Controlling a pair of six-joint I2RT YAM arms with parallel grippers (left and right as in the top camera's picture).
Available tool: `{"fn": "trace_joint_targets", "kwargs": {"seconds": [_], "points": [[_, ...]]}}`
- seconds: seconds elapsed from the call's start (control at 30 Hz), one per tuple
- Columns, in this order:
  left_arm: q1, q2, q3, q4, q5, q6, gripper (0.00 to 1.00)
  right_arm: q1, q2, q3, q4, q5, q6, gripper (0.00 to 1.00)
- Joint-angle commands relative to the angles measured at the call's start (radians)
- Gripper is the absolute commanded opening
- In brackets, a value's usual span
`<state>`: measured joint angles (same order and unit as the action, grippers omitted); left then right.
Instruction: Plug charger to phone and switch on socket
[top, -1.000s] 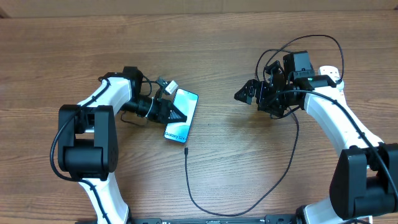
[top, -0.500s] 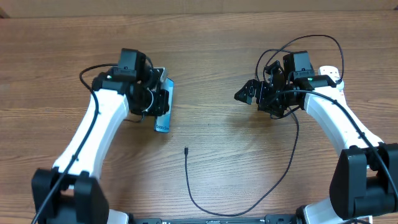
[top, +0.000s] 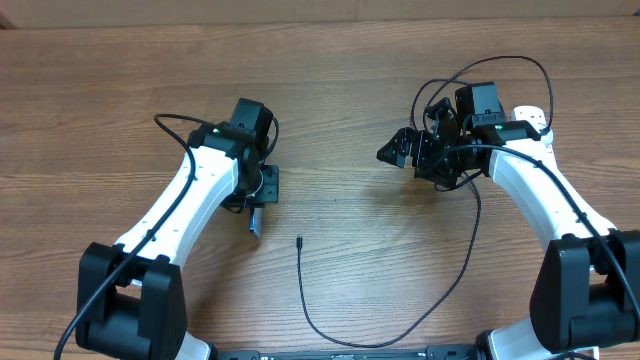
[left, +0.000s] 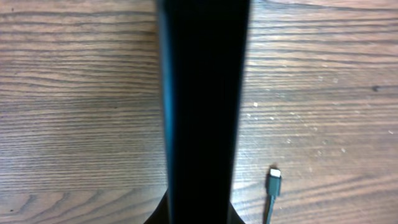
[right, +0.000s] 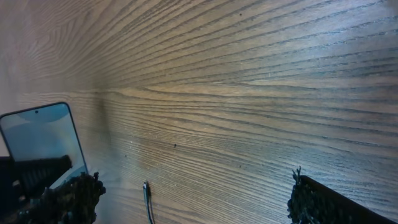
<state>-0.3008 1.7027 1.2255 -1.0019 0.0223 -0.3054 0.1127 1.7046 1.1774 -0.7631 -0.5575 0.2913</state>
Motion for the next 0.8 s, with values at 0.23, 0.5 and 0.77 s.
{"fn": "trace_joint_targets", "kwargs": {"seconds": [0.23,0.5,0.77], "points": [[-0.002,0.012,-0.030,0.019,-0.064,-0.032,0.04,0.003,-0.007,0.002,0.002,0.007,-0.005,1.00],[-0.003,0.013,-0.074,0.045,-0.074,-0.040,0.04,0.003,-0.007,0.002,0.002,0.007,-0.005,1.00],[-0.004,0.013,-0.163,0.132,-0.074,-0.040,0.06,0.003,-0.007,0.002,0.002,0.007,-0.005,1.00]]}}
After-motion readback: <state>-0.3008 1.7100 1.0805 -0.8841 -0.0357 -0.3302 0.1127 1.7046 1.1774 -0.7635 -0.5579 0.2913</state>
